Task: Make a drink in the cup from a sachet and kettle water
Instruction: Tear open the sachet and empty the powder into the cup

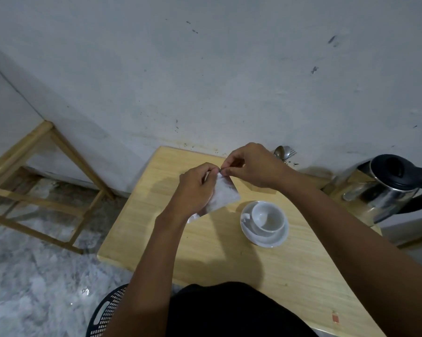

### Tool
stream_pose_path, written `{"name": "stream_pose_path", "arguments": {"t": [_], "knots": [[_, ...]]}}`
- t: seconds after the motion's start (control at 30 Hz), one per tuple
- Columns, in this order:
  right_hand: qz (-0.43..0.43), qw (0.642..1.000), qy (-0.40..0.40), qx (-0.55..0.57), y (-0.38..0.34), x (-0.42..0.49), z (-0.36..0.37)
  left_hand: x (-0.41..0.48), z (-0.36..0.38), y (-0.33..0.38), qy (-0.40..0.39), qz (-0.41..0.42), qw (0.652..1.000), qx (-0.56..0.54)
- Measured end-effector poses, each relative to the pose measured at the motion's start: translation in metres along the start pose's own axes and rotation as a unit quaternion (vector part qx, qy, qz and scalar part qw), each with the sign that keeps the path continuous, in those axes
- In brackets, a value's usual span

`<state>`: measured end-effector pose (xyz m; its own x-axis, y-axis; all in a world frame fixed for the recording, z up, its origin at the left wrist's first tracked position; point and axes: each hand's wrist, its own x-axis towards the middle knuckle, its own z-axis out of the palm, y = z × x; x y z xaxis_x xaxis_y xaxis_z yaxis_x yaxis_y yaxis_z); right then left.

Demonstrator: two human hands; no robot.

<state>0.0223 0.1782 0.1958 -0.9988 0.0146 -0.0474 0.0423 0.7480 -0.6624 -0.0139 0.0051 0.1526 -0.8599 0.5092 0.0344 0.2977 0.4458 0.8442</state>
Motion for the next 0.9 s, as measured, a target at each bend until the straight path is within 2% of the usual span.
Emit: {"name": "stream_pose_path", "arguments": {"t": [0.23,0.37,0.57,0.7,0.8,0.83,0.9], "knots": [[0.002,0.999,-0.034,-0.013,-0.007,0.000,-0.007,-0.005,0.002,0.003,0.043,0.040,0.998,0.011],[-0.012,0.999,-0.033,-0.027,-0.010,-0.004,-0.006,-0.007,0.002,0.007,0.054,0.039,0.997,-0.032],[-0.031,0.999,0.026,-0.036,-0.011,-0.010,0.004,-0.006,0.002,0.015,0.058,-0.020,0.991,-0.118],[-0.086,0.988,0.067,-0.111,-0.012,-0.013,0.012,-0.001,0.004,0.015,0.059,-0.074,0.982,-0.166],[-0.187,0.953,0.123,-0.202,-0.012,-0.016,0.016,0.004,0.003,0.016,0.053,-0.098,0.973,-0.200],[-0.206,0.946,0.134,-0.212,-0.009,-0.015,0.017,0.005,0.003,0.017,0.049,-0.099,0.973,-0.201],[-0.184,0.958,0.134,-0.172,-0.005,-0.014,0.015,0.006,0.003,0.017,0.040,-0.086,0.978,-0.188]]}}
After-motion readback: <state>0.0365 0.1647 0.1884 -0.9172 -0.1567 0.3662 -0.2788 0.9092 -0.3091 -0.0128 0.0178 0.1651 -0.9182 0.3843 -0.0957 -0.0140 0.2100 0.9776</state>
